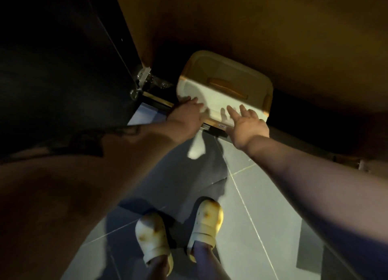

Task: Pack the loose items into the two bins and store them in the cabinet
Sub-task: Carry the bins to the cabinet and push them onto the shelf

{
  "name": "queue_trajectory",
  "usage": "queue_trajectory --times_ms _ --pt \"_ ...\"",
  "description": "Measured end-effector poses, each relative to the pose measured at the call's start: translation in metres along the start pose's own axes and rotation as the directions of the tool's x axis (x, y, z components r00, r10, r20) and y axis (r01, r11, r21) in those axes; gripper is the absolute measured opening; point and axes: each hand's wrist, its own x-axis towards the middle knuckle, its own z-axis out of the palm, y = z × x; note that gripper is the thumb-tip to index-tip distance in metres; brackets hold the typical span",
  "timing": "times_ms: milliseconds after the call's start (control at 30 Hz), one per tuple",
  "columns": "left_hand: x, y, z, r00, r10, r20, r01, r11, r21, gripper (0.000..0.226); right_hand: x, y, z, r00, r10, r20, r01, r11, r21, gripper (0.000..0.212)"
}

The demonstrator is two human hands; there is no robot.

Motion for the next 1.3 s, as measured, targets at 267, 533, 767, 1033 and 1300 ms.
queue_trajectory --times_ms 267,533,767,1033,1300 --pt "-0.124 0.071 -0.098 0.998 -0.018 -0.057 0.015 0.999 -0.046 0.033 -0.137 -0.010 -0.117 0.999 0.022 -0.042 -0.017 0.994 0.104 0.052" --pt "-0.234 0.168 -0.233 0.979 0.153 -0.133 -0.160 0.986 -0.048 0.033 -0.287 0.017 -0.238 0.985 0.068 -0.157 -0.037 0.981 0.192 0.059" --pt "-0.298 0.261 -0.303 0.865 0.431 -0.259 -0.458 0.887 -0.056 0.030 -0.418 0.099 -0.299 0.938 0.227 -0.260 -0.111 0.912 0.394 0.041" --pt "-0.289 0.339 -0.337 0.788 0.449 -0.421 -0.496 0.868 -0.003 0.038 -0.468 0.227 -0.345 0.682 0.497 -0.537 -0.179 0.825 0.536 0.028" --pt "-0.214 0.410 -0.347 0.856 0.307 -0.416 -0.269 0.952 0.148 0.049 -0.407 0.318 -0.352 0.726 0.465 -0.507 -0.245 0.864 0.440 0.045"
